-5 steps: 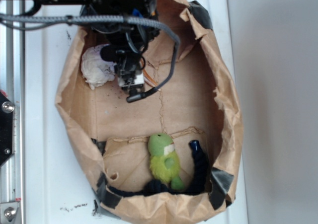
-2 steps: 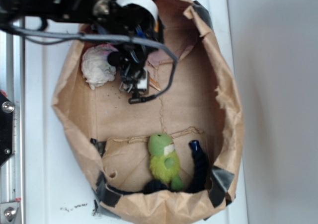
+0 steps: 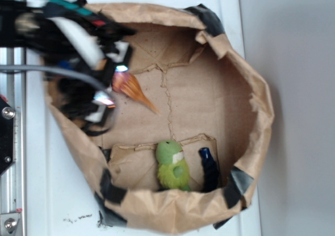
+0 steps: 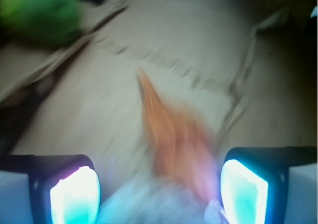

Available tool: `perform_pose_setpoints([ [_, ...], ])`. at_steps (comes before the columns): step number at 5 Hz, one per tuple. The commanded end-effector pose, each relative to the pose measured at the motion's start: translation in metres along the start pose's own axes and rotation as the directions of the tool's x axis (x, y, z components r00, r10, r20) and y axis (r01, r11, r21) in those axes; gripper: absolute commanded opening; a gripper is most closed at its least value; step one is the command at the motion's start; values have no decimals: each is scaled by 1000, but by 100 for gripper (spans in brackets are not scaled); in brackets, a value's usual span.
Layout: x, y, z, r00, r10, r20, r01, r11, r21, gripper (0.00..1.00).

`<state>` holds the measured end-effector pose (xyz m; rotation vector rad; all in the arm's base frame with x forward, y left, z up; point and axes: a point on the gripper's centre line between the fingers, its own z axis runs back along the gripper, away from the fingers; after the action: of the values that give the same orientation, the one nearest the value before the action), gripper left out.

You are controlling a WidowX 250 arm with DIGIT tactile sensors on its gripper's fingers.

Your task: Grab the shell.

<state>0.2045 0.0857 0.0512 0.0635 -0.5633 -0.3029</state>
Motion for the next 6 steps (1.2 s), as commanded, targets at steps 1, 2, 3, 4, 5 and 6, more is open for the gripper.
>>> perform_pose_setpoints([
  [1,1,7,4,1000,-2,-4,3,999,37,100],
  [2,5,8,2,1000,17,-15,-17,999,47,100],
  [3,5,8,2,1000,17,-15,-17,999,47,100],
  [4,5,8,2,1000,17,-15,-17,999,47,100],
  [5,5,8,2,1000,17,-15,-17,999,47,100],
  [6,10,16,2,999,41,-32,-41,999,23,100],
])
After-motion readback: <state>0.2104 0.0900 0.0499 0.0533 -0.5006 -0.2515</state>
